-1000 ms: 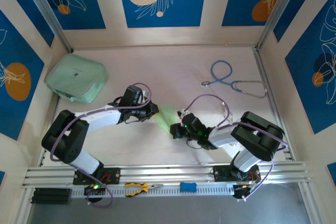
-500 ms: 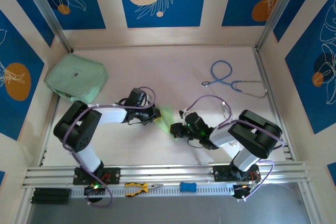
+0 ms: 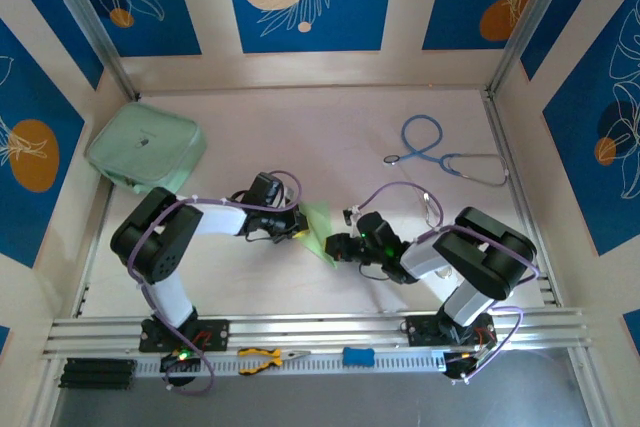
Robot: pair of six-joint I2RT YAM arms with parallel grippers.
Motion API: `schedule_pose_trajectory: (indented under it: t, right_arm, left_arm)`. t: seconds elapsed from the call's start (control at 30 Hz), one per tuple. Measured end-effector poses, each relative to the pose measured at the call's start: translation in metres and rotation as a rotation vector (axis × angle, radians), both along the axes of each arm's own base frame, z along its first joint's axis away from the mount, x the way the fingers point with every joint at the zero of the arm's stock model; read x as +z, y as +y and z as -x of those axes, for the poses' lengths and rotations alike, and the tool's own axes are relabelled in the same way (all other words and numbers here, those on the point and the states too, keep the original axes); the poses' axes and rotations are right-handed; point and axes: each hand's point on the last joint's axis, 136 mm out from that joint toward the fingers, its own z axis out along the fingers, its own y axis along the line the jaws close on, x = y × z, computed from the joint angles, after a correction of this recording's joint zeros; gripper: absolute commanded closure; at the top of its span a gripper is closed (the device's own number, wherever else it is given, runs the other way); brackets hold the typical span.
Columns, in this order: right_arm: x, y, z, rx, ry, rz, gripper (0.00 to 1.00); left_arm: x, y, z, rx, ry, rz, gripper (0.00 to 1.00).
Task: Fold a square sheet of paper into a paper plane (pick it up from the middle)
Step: Fourth fold the wing at the center of the table.
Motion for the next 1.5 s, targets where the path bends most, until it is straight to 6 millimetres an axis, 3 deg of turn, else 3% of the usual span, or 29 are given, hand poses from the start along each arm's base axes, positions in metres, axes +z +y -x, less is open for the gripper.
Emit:
schedule_pose_trajectory:
  t: [1.5]
  right_arm:
    - [-0.0015, -0.0017, -0.0005, -0.063, 0.056, -0.058, 0.93]
  left_arm:
    - [0.0003, 0.0023, -0.0010, -0.006, -0.026, -0.024, 0.94]
